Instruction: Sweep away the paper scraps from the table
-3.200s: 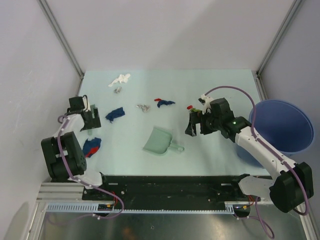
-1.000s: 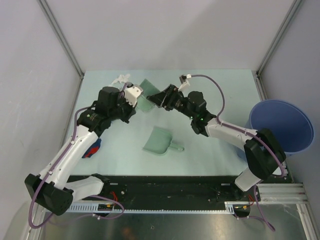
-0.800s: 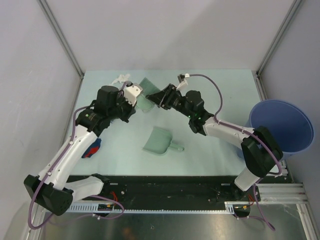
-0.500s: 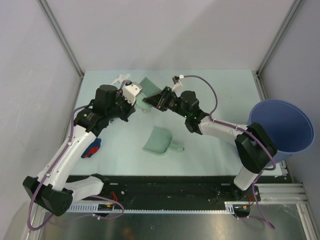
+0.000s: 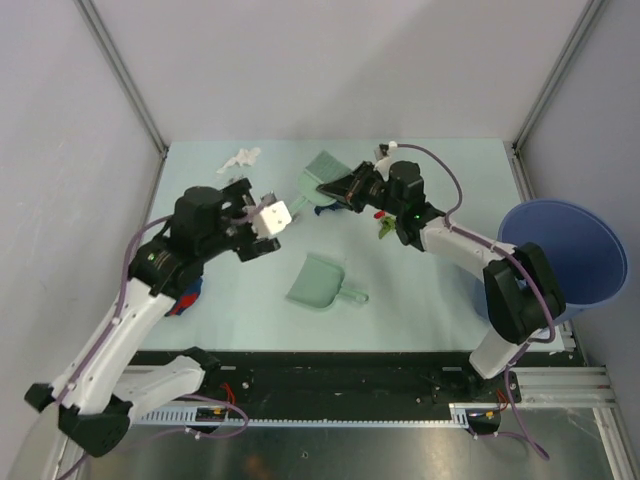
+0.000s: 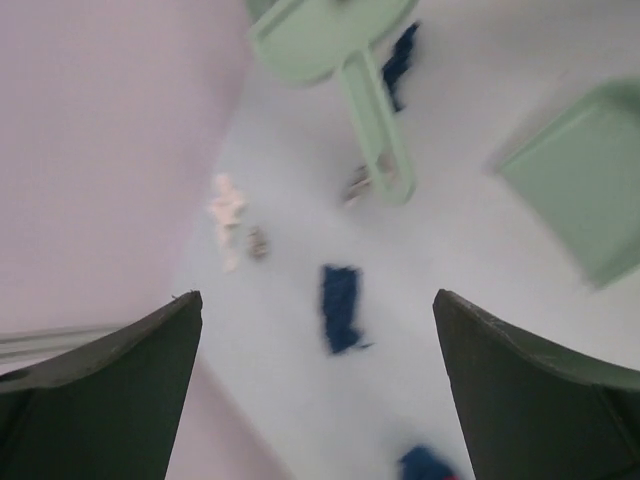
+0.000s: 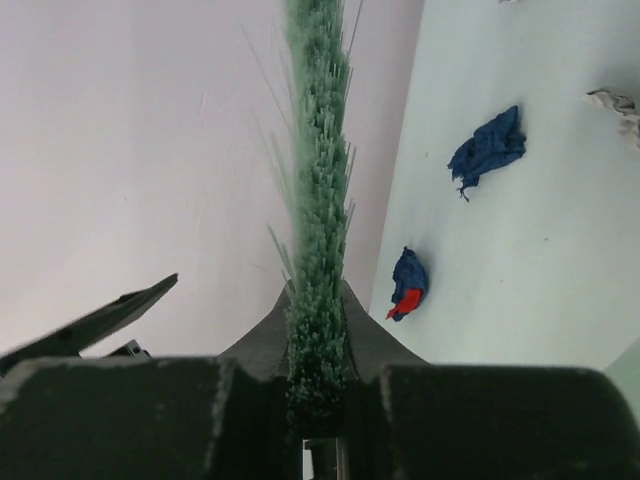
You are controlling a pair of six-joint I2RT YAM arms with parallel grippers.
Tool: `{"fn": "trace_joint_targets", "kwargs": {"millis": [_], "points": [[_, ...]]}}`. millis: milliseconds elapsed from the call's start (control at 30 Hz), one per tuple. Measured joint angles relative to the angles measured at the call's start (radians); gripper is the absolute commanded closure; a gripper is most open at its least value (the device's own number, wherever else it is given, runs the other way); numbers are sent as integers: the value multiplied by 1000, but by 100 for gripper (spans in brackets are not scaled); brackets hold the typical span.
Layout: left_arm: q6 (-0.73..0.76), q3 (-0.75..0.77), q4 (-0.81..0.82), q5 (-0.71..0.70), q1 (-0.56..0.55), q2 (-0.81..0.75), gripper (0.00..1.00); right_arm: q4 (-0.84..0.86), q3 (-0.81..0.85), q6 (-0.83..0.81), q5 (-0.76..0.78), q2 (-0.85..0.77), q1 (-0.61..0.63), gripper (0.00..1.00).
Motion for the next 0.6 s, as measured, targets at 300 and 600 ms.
{"fn": "trace_joint_targets", "kwargs": {"millis": [300,600], "points": [[816,-303,158,100,-6,-491,2,-88,1,133,-19,-87,37,100],[1165,-758,613,272,-8,-718,9,-87,1,237,-16,-137,161,100]]}}
